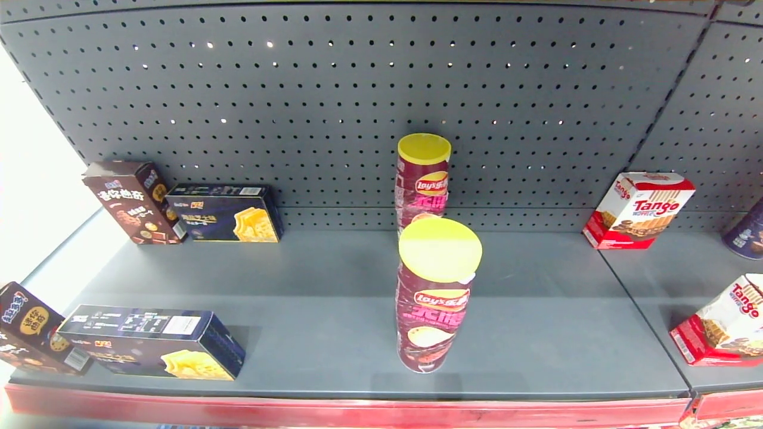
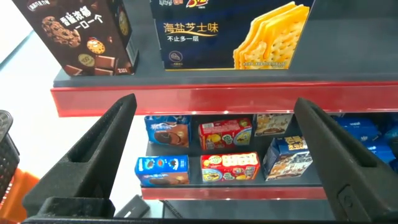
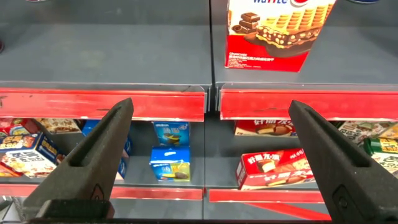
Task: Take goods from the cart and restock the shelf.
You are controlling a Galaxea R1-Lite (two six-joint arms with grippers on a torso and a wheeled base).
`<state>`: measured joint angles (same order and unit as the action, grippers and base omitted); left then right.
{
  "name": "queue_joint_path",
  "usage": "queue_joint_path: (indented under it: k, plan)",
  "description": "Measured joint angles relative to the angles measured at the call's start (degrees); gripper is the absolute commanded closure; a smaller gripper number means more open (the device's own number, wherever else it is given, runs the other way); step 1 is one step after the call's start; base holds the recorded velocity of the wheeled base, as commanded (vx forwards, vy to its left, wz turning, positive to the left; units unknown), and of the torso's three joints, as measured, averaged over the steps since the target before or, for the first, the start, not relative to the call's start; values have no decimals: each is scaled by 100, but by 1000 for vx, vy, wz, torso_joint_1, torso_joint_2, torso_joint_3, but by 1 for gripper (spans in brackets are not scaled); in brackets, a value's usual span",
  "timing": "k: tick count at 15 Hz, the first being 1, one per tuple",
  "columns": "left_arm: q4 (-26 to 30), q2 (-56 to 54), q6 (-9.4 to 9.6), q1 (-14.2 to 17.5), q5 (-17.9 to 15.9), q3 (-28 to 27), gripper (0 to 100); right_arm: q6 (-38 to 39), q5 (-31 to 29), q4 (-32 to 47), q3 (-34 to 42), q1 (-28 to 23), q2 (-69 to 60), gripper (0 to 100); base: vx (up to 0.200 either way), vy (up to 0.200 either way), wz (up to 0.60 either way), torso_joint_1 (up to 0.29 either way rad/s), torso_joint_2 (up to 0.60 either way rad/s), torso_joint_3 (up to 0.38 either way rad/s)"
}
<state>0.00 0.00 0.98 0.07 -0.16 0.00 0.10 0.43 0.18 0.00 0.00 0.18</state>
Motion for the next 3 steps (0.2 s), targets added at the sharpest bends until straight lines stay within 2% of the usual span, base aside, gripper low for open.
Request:
queue_joint_path:
  k: [3]
  plan:
    - [0, 0, -2, 0, -2, 0, 0, 0, -2, 0, 0, 0, 0, 0, 0, 0, 0, 0, 0, 0]
